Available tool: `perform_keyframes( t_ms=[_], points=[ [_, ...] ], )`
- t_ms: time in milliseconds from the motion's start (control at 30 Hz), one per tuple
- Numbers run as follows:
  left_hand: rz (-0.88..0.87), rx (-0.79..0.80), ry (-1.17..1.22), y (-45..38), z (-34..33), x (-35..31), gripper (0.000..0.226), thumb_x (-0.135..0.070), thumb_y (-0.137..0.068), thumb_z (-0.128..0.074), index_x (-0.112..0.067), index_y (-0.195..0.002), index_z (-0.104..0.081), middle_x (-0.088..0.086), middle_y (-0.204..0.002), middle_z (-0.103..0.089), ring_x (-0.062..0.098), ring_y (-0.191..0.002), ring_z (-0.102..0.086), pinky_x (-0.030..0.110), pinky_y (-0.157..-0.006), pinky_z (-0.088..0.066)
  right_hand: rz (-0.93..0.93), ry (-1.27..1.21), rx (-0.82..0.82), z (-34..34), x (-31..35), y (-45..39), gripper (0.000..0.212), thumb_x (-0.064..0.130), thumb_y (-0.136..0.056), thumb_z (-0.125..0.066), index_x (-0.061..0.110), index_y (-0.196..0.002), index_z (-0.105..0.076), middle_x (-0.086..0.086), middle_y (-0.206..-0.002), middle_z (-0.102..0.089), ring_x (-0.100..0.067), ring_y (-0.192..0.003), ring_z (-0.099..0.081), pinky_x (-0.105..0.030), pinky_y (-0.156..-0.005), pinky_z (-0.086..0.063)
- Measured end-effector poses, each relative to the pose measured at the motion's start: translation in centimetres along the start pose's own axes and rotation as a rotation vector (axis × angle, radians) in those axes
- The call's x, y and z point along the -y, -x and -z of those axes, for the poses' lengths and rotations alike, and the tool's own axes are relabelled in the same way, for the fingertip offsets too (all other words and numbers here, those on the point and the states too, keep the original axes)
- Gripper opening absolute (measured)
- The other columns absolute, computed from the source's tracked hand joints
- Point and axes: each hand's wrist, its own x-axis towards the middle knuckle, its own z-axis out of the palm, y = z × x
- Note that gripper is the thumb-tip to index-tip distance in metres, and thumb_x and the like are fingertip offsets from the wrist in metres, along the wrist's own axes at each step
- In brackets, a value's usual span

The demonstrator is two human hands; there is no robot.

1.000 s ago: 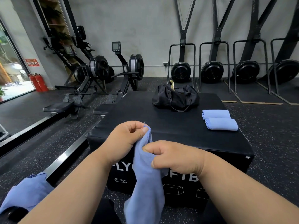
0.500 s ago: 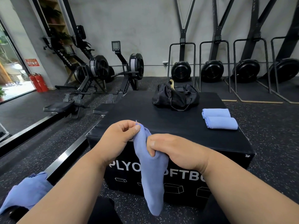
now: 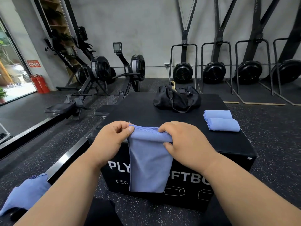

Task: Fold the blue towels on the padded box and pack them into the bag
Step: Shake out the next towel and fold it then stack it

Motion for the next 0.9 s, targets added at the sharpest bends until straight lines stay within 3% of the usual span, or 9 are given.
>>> perform_keyframes(
  t_ms=[67,167,300,367,467,567,700,800,900],
  points=[
    [-0.008,0.012,-0.047,0.1,-0.3,0.0,0.014,-0.034,-0.099,-0.070,-0.023,-0.097,-0.078,0.006,-0.103,-0.079,0.017,-0.095,-0.070,0.050,-0.101,-0.053,-0.020,0.181,-0.033,-0.5,-0.3,-0.2,0.005,0.025,-0.085,-0.063,0.028,-0.086,-0.059,0.008,-0.084,-0.053,-0.020,-0.075,-0.053,-0.038,-0.067,-0.045],
    [-0.022,0.009,-0.075,0.3,-0.5,0.0,0.011,-0.033,-0.100,-0.071,-0.027,-0.094,-0.078,0.008,-0.101,-0.077,0.013,-0.089,-0.068,0.043,-0.094,-0.053,-0.029,0.299,-0.019,-1.2,-0.8,0.1,0.023,0.036,-0.081,-0.067,0.026,-0.068,-0.051,0.004,-0.080,-0.041,-0.021,-0.066,-0.044,-0.037,-0.058,-0.042],
    [-0.024,-0.010,-0.118,0.3,-0.5,0.1,0.011,-0.027,-0.102,-0.070,-0.026,-0.094,-0.077,0.004,-0.097,-0.077,0.008,-0.087,-0.067,0.038,-0.090,-0.052,-0.042,0.221,-0.004,-1.0,-1.4,0.3,0.034,0.043,-0.087,-0.061,0.028,-0.068,-0.037,0.004,-0.083,-0.037,-0.017,-0.064,-0.042,-0.036,-0.058,-0.036],
    [-0.038,-0.033,-0.147,0.3,-0.5,0.0,0.010,-0.028,-0.101,-0.070,-0.028,-0.094,-0.077,0.005,-0.097,-0.077,0.008,-0.086,-0.067,0.039,-0.089,-0.052,0.056,0.138,0.033,-0.9,-1.2,0.3,0.033,0.039,-0.090,-0.059,0.027,-0.071,-0.035,0.004,-0.082,-0.038,-0.015,-0.061,-0.042,-0.036,-0.057,-0.036],
    [-0.050,-0.056,-0.180,0.4,-0.4,0.1,0.011,-0.028,-0.100,-0.071,-0.031,-0.092,-0.077,0.009,-0.098,-0.075,0.018,-0.088,-0.070,0.043,-0.090,-0.054,0.192,0.047,0.053,-0.4,-0.8,0.6,0.030,0.036,-0.089,-0.061,0.025,-0.074,-0.038,0.005,-0.084,-0.039,-0.017,-0.062,-0.042,-0.033,-0.057,-0.038],
    [-0.041,-0.050,-0.203,0.4,-0.4,0.1,0.009,-0.029,-0.100,-0.071,-0.030,-0.093,-0.077,0.006,-0.096,-0.076,0.025,-0.091,-0.070,0.044,-0.088,-0.054,0.209,0.080,0.020,-0.5,-0.8,0.5,0.025,0.037,-0.090,-0.061,0.026,-0.078,-0.042,0.006,-0.086,-0.040,-0.017,-0.060,-0.042,-0.030,-0.054,-0.035],
    [-0.051,-0.039,-0.256,0.6,-0.8,-0.3,0.013,-0.027,-0.100,-0.072,-0.027,-0.087,-0.076,-0.012,-0.082,-0.071,0.000,-0.076,-0.062,0.019,-0.073,-0.045,-0.046,0.241,0.008,-1.0,-1.6,-0.2,0.032,0.047,-0.095,-0.058,0.025,-0.079,-0.042,0.006,-0.078,-0.045,-0.019,-0.069,-0.052,-0.031,-0.052,-0.027],
    [-0.071,-0.006,-0.260,0.7,-1.4,-0.6,0.012,-0.026,-0.099,-0.073,-0.026,-0.088,-0.076,-0.016,-0.076,-0.066,-0.002,-0.072,-0.058,0.012,-0.069,-0.042,-0.244,0.240,0.024,-1.1,-2.6,-0.5,0.037,0.052,-0.094,-0.059,0.023,-0.077,-0.043,0.006,-0.073,-0.053,-0.017,-0.072,-0.053,-0.030,-0.052,-0.027],
    [-0.075,0.006,-0.259,0.8,-1.7,-0.7,0.011,-0.027,-0.099,-0.073,-0.027,-0.088,-0.076,-0.014,-0.078,-0.068,-0.002,-0.074,-0.059,0.011,-0.070,-0.043,-0.267,0.188,-0.047,-1.2,-2.5,-0.3,0.033,0.052,-0.094,-0.057,0.024,-0.077,-0.047,0.006,-0.071,-0.055,-0.015,-0.069,-0.054,-0.032,-0.053,-0.033]
  ],
)
